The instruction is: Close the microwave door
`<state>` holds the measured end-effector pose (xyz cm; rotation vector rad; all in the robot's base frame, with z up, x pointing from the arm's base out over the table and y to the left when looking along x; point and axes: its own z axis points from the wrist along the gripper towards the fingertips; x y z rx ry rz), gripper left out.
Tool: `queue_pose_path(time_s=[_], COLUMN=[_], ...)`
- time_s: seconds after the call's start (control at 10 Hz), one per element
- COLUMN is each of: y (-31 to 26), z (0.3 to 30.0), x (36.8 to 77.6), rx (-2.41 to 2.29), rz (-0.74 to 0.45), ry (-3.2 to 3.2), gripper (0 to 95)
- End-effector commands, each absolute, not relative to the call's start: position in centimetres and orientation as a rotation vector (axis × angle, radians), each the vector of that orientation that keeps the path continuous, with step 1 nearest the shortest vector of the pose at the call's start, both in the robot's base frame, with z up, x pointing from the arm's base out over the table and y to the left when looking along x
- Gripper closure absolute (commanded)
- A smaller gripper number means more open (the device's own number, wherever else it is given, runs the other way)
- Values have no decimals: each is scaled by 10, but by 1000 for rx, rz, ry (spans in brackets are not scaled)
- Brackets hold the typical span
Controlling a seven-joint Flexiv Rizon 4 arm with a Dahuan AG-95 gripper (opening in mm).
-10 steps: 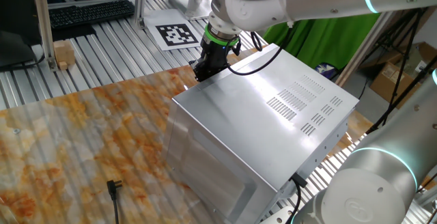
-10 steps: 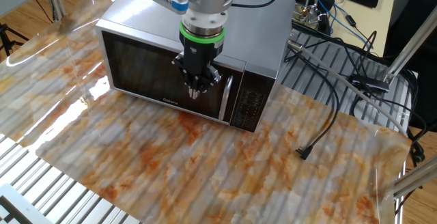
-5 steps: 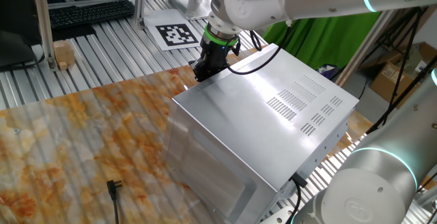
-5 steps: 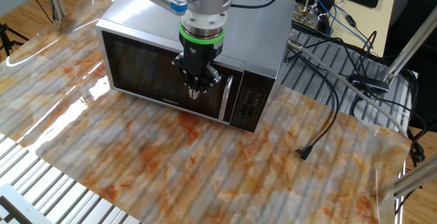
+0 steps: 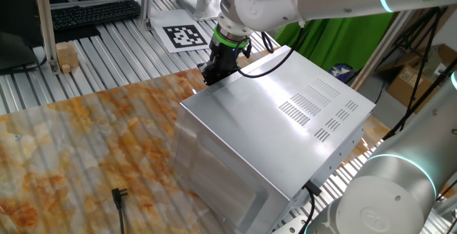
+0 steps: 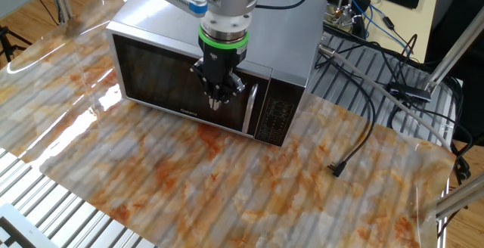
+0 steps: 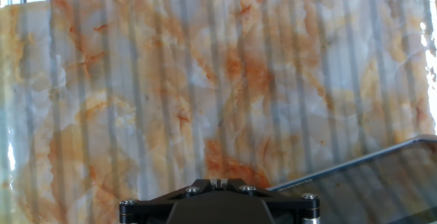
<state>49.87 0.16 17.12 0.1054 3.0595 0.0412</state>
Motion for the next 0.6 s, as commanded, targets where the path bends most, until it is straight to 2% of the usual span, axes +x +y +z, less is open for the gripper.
queue_pose_path(time_s=[0.1,0.6], y=[2,2], z=[171,170], x=[500,500], rx=[104,112], rz=[41,39], ry=[3059,3059], gripper=[950,950])
